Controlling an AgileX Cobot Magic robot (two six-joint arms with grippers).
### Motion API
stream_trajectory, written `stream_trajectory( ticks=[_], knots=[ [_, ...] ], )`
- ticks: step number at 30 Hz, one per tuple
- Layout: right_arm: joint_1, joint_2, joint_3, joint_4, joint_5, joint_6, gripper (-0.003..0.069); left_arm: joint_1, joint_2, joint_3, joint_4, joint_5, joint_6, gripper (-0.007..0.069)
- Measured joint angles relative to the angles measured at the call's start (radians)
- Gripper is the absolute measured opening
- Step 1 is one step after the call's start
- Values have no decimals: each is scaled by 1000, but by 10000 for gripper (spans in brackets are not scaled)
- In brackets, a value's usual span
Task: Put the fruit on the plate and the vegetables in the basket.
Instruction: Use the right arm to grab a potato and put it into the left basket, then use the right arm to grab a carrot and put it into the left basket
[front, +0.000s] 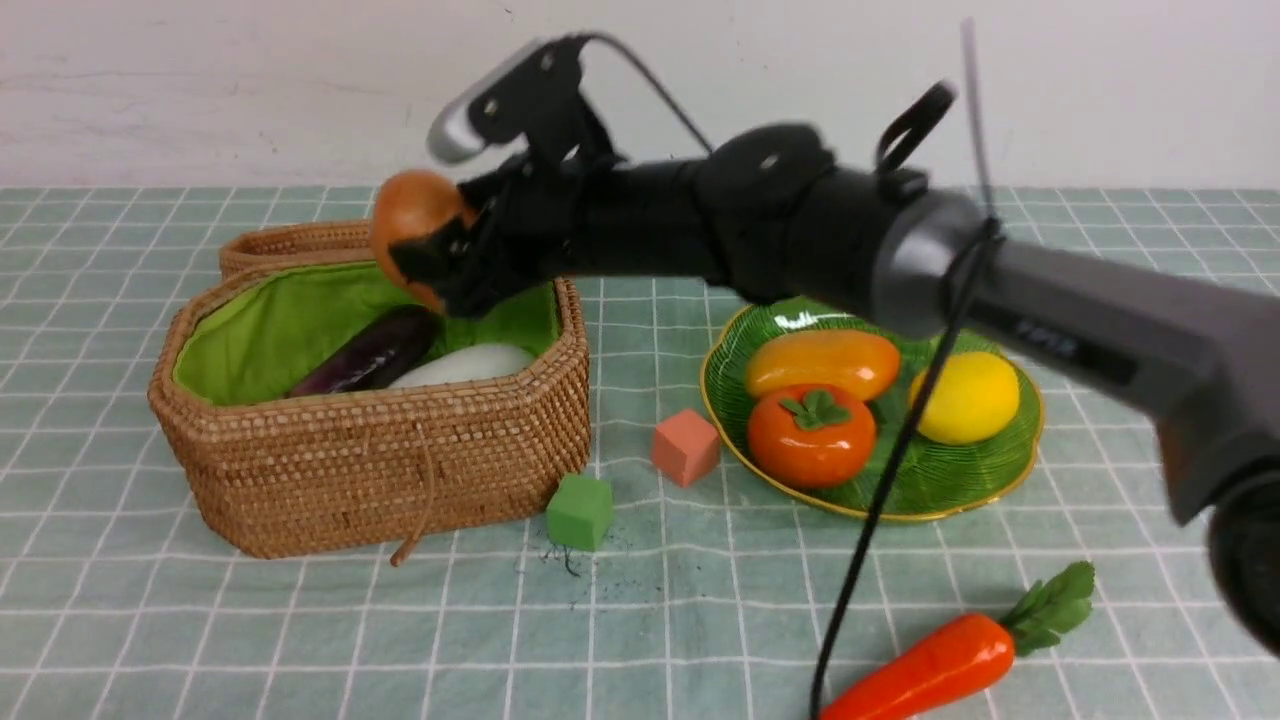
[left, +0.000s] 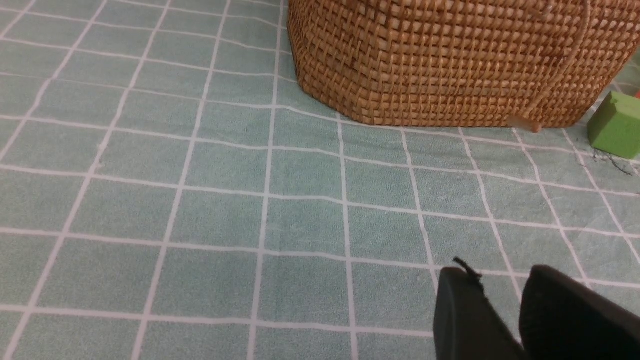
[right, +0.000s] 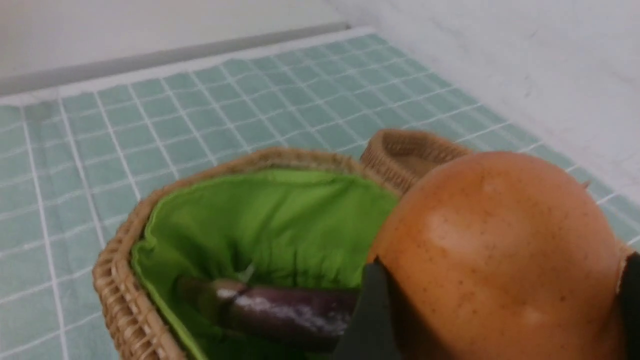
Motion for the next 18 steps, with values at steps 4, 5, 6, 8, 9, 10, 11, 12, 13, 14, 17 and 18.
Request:
stream_trajectory(
  ticks=[4, 5, 6, 8, 9, 10, 11, 12, 13, 14, 17, 18],
  knots=[
    [16, 18, 0, 11, -37, -10, 568, 0, 0, 0, 0, 0, 0, 183],
    [16, 17, 0, 13, -38, -6, 568, 0, 0, 0, 0, 0, 0, 184],
    [16, 17, 0, 14, -38, -5, 570, 0, 0, 0, 0, 0, 0, 185],
    [15, 11, 0, 14, -38, 15, 603, 0, 0, 0, 0, 0, 0, 187],
    [10, 5, 0, 11, -32, 21, 640, 0, 0, 0, 0, 0, 0, 188],
    [6, -1, 0, 5, -20, 24, 660, 0, 0, 0, 0, 0, 0, 189],
    [3, -9, 0, -3, 3, 25, 675, 0, 0, 0, 0, 0, 0, 191],
    [-3, -17, 0, -12, 27, 25, 679, 0, 0, 0, 0, 0, 0, 192],
    [-7, -28, 0, -24, 57, 26, 678, 0, 0, 0, 0, 0, 0, 193],
    [-11, -34, 0, -32, 79, 27, 677, 0, 0, 0, 0, 0, 0, 194],
    [-25, -69, 0, -70, 189, 31, 655, 0, 0, 0, 0, 0, 0, 194],
    [-36, -96, 0, -114, 278, 41, 631, 0, 0, 0, 0, 0, 0, 194]
  ],
)
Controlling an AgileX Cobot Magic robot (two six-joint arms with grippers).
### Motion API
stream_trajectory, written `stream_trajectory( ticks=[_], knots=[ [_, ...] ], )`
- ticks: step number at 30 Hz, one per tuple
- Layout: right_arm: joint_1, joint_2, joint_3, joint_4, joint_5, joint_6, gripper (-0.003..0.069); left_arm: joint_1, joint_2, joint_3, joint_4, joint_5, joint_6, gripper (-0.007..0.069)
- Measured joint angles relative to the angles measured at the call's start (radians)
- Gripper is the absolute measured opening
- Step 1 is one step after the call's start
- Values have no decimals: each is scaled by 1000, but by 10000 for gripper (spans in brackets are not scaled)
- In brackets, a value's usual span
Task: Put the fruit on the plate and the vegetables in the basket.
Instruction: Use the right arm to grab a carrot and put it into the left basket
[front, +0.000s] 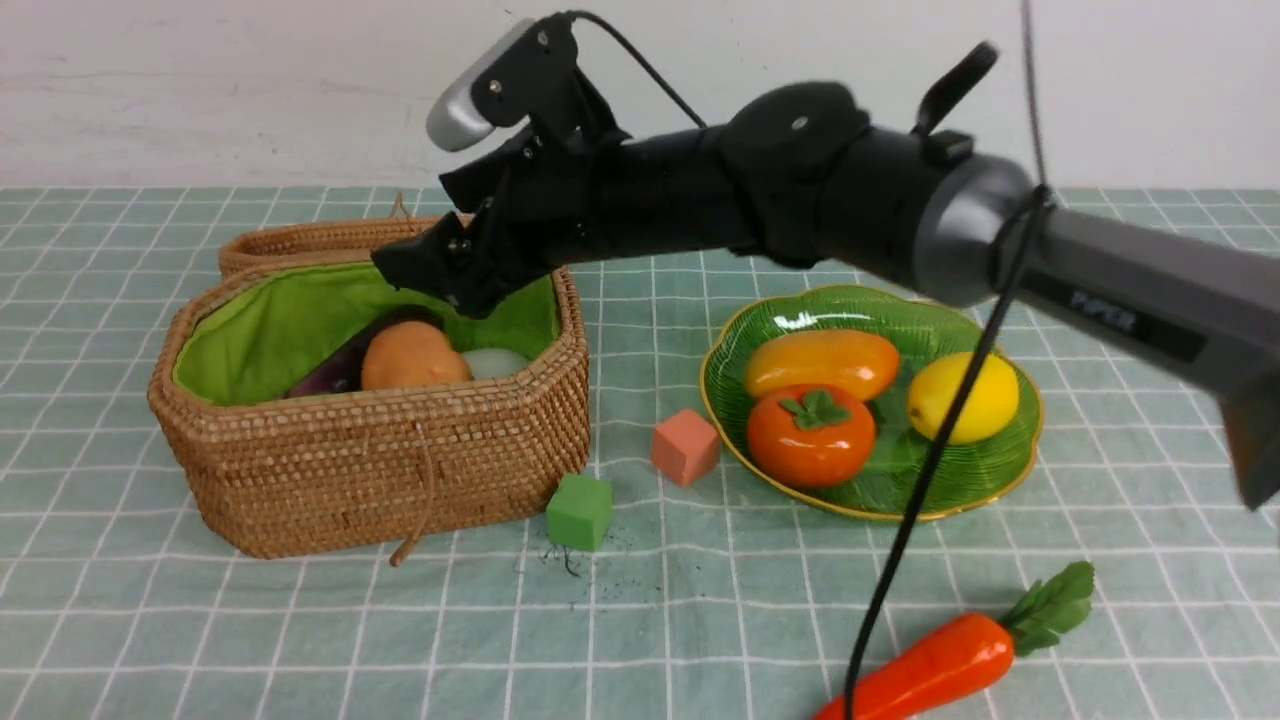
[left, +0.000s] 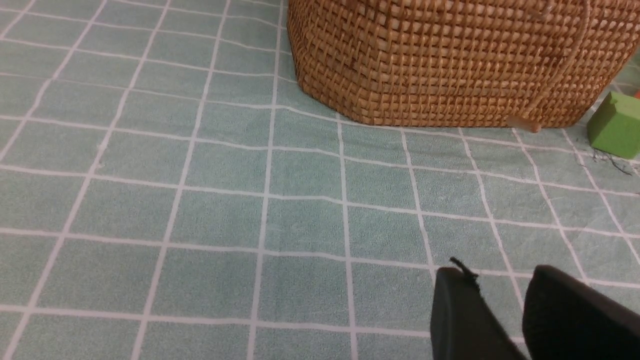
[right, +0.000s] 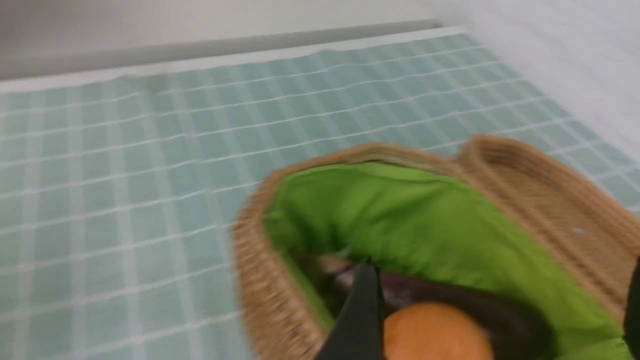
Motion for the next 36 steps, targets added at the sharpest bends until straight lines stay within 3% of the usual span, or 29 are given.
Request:
stream_trajectory(
  ticks=[2, 4, 5, 10, 11, 13, 15, 23, 28, 36],
  knots=[
    [-9, -25, 0, -63, 100, 24, 613, 0, 0, 0, 0, 0, 0, 195],
    [-21, -70, 0, -227, 240, 94, 594, 0, 0, 0, 0, 0, 0, 196],
    [-22, -75, 0, -227, 253, 102, 594, 0, 0, 0, 0, 0, 0, 196],
    [-43, -192, -2, -769, 572, 347, 591, 0, 0, 0, 0, 0, 0, 197],
    [-44, -196, -2, -787, 582, 356, 591, 0, 0, 0, 0, 0, 0, 197],
    [-47, -220, 39, -973, 604, 415, 591, 0, 0, 0, 0, 0, 0, 200],
    [-48, -236, 100, -1071, 607, 451, 591, 0, 0, 0, 0, 0, 0, 204],
    [-46, -313, 432, -1204, 604, 474, 591, 0, 0, 0, 5, 0, 0, 206],
    [-46, -335, 559, -1214, 596, 470, 591, 0, 0, 0, 5, 0, 0, 206],
    [-46, -329, 768, -1216, 323, 360, 591, 0, 0, 0, 5, 0, 0, 206]
  ],
)
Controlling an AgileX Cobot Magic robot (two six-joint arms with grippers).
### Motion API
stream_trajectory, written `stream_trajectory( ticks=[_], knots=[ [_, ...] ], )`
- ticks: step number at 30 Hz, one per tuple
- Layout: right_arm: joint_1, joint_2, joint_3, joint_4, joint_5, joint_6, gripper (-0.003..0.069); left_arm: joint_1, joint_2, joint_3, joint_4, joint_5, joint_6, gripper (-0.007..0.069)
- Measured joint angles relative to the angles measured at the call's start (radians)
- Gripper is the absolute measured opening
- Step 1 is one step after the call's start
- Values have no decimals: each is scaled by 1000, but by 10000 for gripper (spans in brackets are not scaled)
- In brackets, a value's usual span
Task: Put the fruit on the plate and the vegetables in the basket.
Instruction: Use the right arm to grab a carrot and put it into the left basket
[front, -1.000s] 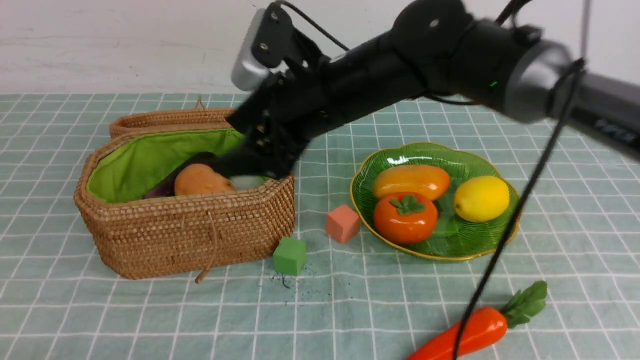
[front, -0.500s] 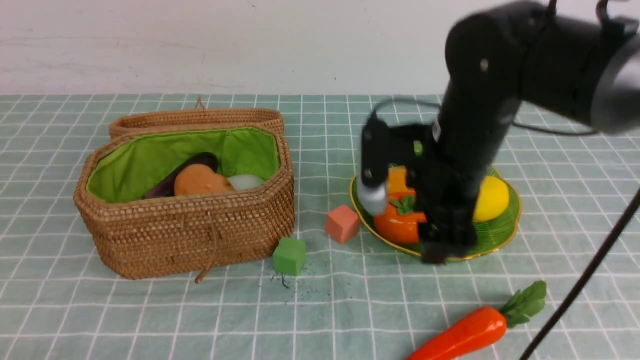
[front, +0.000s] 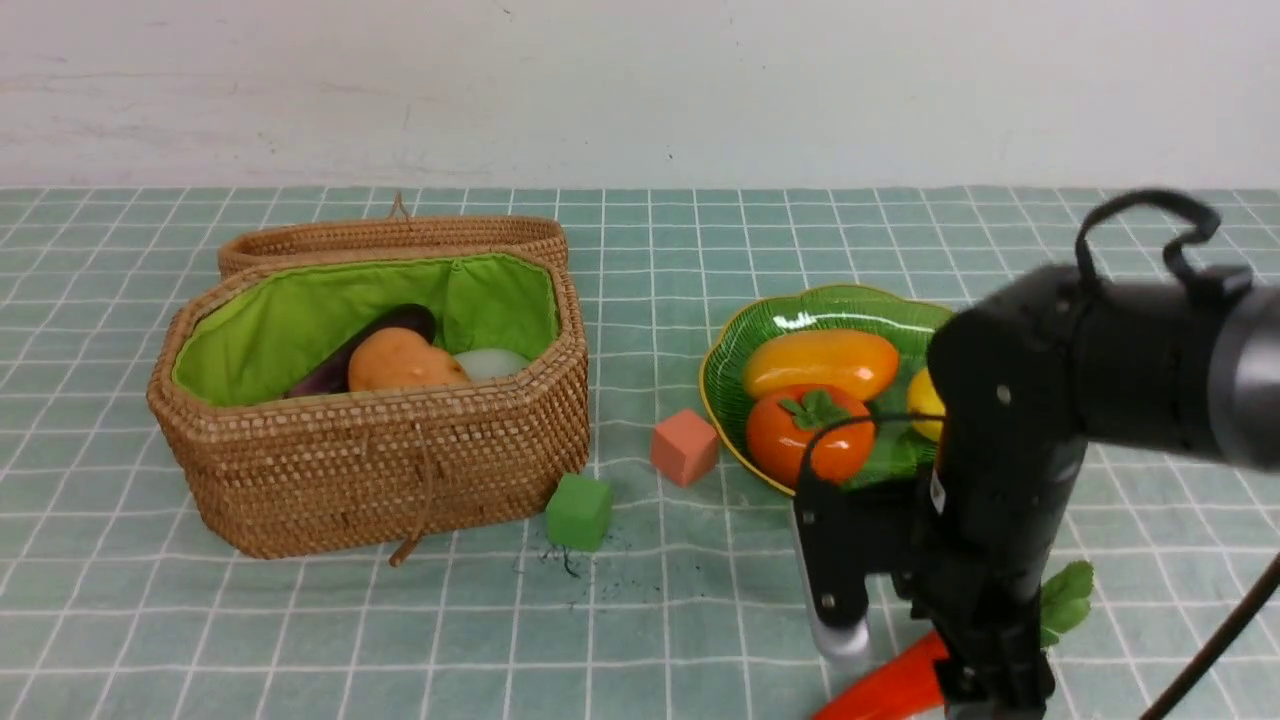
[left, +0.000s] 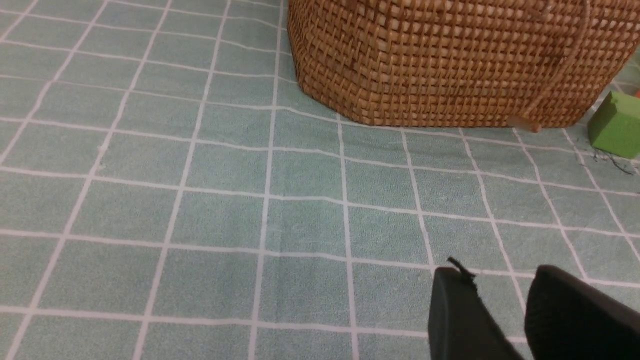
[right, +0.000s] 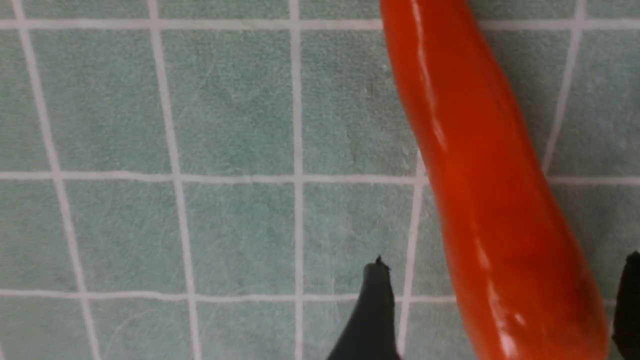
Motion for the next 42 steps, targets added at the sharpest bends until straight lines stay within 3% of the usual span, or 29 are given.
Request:
stream_trajectory(
  ticks=[4, 7, 10, 12, 15, 21, 30, 35, 42],
  knots=[
    [0, 30, 65, -8, -133, -21, 582, 0, 0, 0, 1, 0, 0, 209],
    [0, 43, 68, -6, -131, -22, 546, 0, 0, 0, 1, 0, 0, 211],
    [0, 46, 61, 2, -95, -22, 356, 0, 0, 0, 1, 0, 0, 215],
    [0, 47, 42, 6, -63, -22, 327, 0, 0, 0, 1, 0, 0, 217],
    [0, 46, 1, 24, -18, -17, 332, 0, 0, 0, 1, 0, 0, 218],
    [8, 40, -325, 282, 76, -8, 332, 0, 0, 0, 1, 0, 0, 225],
    [37, 241, -879, 831, -190, -207, 332, 0, 0, 0, 2, 0, 0, 232],
    [47, 455, -1089, 891, -231, -225, 332, 0, 0, 0, 2, 0, 0, 232],
    [48, 611, -1127, 908, -352, -211, 332, 0, 0, 0, 3, 0, 0, 235]
  ],
)
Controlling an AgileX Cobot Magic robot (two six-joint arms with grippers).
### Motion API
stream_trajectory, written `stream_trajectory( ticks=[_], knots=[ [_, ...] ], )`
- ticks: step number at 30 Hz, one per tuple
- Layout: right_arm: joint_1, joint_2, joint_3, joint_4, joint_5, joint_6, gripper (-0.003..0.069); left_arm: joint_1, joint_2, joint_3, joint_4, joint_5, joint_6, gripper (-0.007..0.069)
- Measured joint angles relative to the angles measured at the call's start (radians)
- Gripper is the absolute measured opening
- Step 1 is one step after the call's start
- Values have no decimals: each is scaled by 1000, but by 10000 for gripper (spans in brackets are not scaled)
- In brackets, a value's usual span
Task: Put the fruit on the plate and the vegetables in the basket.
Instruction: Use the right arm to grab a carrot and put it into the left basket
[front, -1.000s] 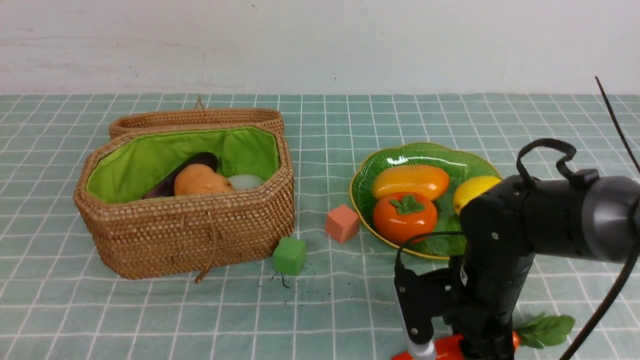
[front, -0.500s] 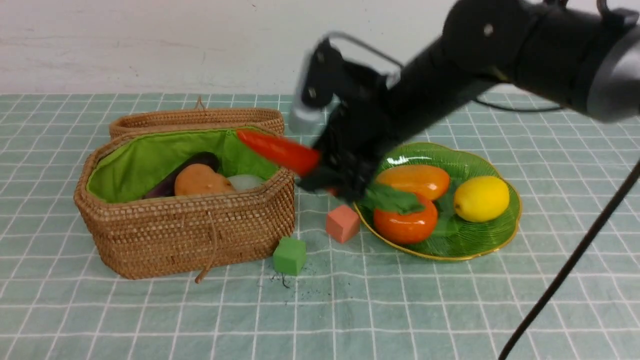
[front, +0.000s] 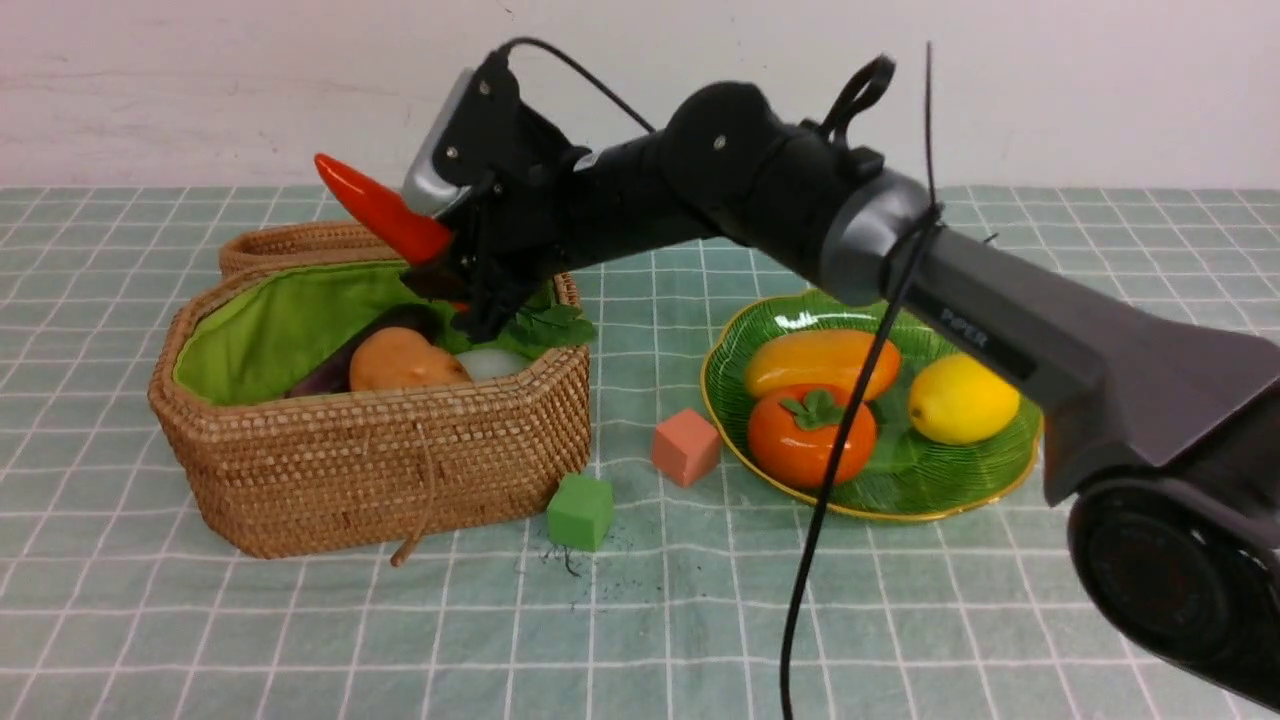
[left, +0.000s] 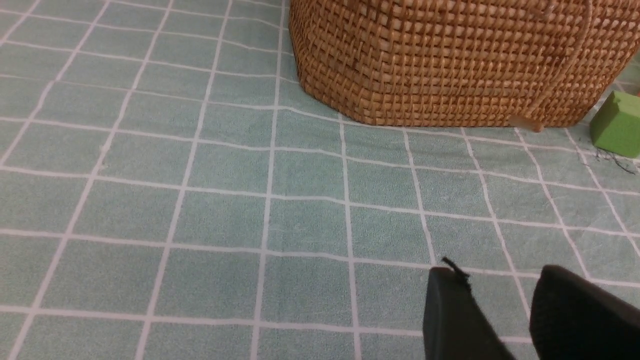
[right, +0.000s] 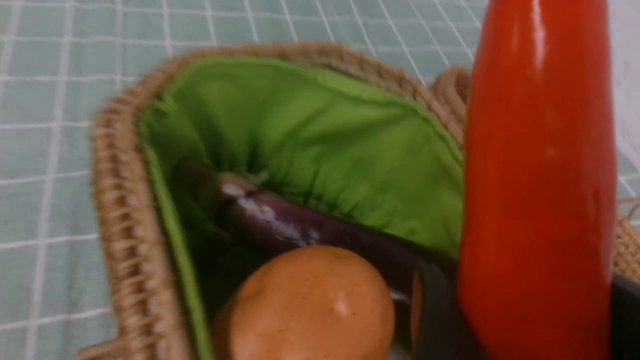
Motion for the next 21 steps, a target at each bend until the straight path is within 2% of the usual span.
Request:
stream_trajectory(
  ticks=[6, 9, 10, 13, 14, 15, 16, 19, 20, 21],
  knots=[
    [0, 2, -10, 27, -48, 63, 340, 0, 0, 0, 0, 0, 0, 237],
    [0, 1, -9, 29, -26, 69, 444, 0, 0, 0, 0, 0, 0, 237],
    [0, 1, -9, 28, -23, 69, 444, 0, 0, 0, 0, 0, 0, 237],
    [0, -27, -9, -16, 84, 71, 618, 0, 0, 0, 0, 0, 0, 237],
    [0, -27, -9, -23, 84, 73, 625, 0, 0, 0, 0, 0, 0, 237],
    [-1, -62, -9, -101, 168, 84, 663, 0, 0, 0, 0, 0, 0, 237],
    [-1, -67, -9, -101, 179, 86, 666, 0, 0, 0, 0, 0, 0, 237],
    [-13, -182, -9, -339, 382, 238, 673, 0, 0, 0, 0, 0, 0, 237],
    [-14, -190, -9, -371, 407, 252, 671, 0, 0, 0, 0, 0, 0, 237],
    [-23, -261, -9, -499, 506, 377, 645, 0, 0, 0, 0, 0, 0, 237]
  ],
)
